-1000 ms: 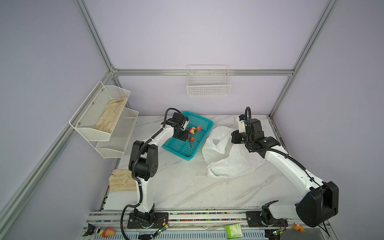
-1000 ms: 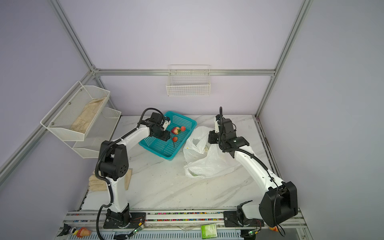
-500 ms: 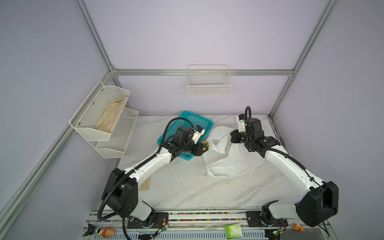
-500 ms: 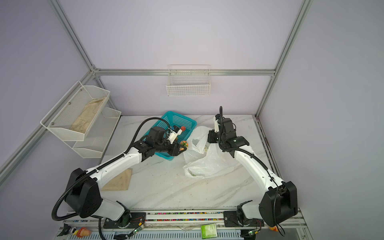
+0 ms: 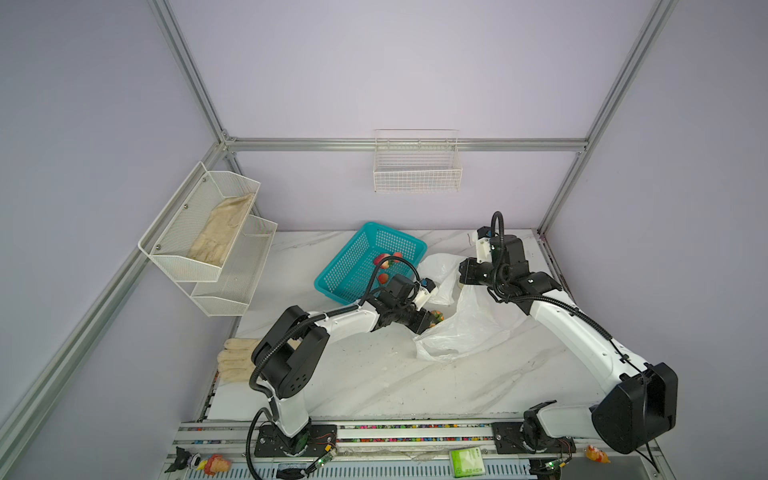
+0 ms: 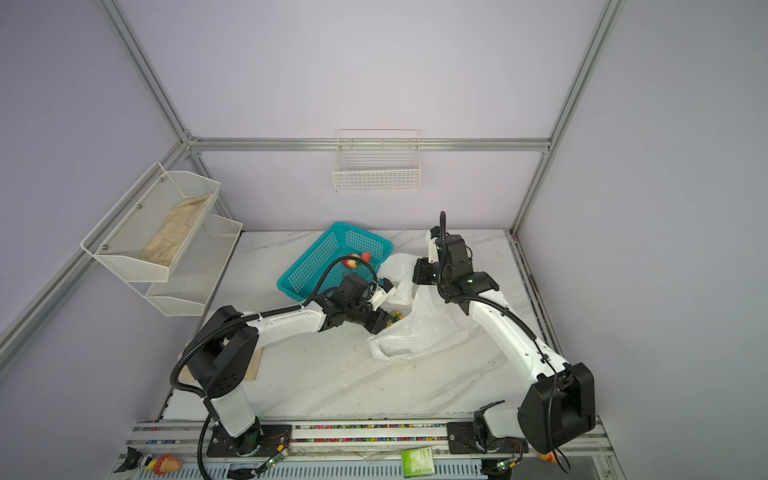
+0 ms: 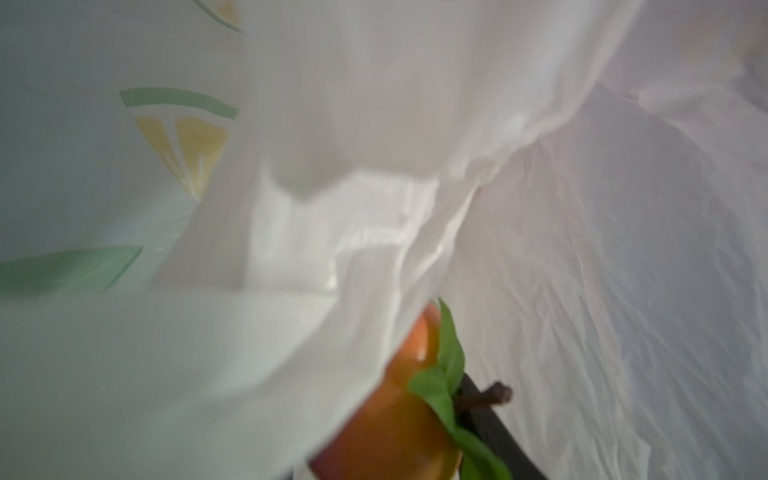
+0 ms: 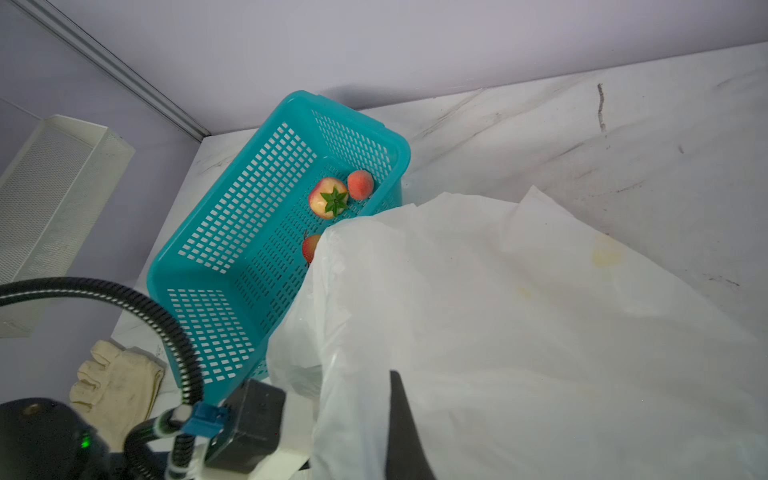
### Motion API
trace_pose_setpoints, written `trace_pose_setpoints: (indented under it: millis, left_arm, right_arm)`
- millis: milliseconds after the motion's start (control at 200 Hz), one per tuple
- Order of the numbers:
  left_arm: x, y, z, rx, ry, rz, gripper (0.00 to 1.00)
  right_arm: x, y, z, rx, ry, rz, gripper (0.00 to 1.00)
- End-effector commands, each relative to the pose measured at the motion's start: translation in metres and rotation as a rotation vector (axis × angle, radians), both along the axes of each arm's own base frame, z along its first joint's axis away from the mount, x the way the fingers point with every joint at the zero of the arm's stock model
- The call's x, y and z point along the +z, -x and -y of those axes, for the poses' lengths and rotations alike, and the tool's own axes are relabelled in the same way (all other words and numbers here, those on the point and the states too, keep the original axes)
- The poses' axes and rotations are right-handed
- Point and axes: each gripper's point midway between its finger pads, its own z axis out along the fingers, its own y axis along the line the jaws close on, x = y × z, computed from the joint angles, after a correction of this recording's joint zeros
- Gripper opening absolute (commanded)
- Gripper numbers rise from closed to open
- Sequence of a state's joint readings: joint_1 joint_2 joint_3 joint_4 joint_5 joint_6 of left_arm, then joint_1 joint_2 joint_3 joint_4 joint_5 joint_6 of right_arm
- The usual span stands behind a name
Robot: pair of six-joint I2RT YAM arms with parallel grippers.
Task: Place the fake fruits into the plastic bag and tie a complex knot
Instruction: 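Carry the red-yellow fruit with the left gripper into the bag and release it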
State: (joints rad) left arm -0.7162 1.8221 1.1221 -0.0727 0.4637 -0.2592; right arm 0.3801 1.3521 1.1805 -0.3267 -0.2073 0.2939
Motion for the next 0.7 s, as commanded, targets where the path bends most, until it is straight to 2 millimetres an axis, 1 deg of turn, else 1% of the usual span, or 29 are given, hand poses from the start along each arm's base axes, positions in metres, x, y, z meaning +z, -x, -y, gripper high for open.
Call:
trace_pose_setpoints:
  millis: [0, 80, 135, 240, 365, 420, 505, 575, 635, 695]
  left_arm:
    - [0.035, -0.039, 0.024, 0.132, 0.15, 0.098, 0.49]
    - [0.038, -0.053, 0.03, 0.202, 0.22, 0.093, 0.49]
    - [0.045, -0.06, 0.035, 0.236, 0.281, 0.09, 0.47]
    - [0.056, -0.068, 0.048, 0.255, 0.365, 0.068, 0.47]
    - [0.056, -0.074, 0.065, 0.295, 0.403, 0.063, 0.48]
    - [0.051, -0.078, 0.071, 0.315, 0.411, 0.059, 0.53]
    - [0.047, -0.085, 0.08, 0.337, 0.438, 0.047, 0.54]
    - [0.047, -0.088, 0.087, 0.332, 0.475, 0.025, 0.57]
    - [0.051, -0.086, 0.091, 0.317, 0.496, 0.019, 0.63]
    - [0.052, -0.084, 0.088, 0.315, 0.489, 0.036, 0.7]
  right_arm:
    - [0.008, 0.004, -0.005, 0.013, -0.073, 0.014, 0.0]
    - [0.002, 0.005, -0.008, 0.025, -0.078, 0.001, 0.0]
    - [-0.001, 0.006, -0.009, 0.033, -0.081, -0.006, 0.0]
    - [-0.004, 0.006, -0.008, 0.031, -0.07, -0.012, 0.0]
    - [-0.007, 0.006, -0.008, 0.033, -0.07, -0.017, 0.0]
    - [-0.009, 0.006, -0.009, 0.037, -0.071, -0.022, 0.0]
    - [-0.012, 0.007, -0.01, 0.042, -0.072, -0.027, 0.0]
    - [-0.013, 0.007, -0.01, 0.043, -0.068, -0.029, 0.0]
    - [-0.013, 0.008, -0.01, 0.043, -0.067, -0.029, 0.0]
    - [-0.011, 0.008, -0.006, 0.028, -0.05, -0.02, 0.0]
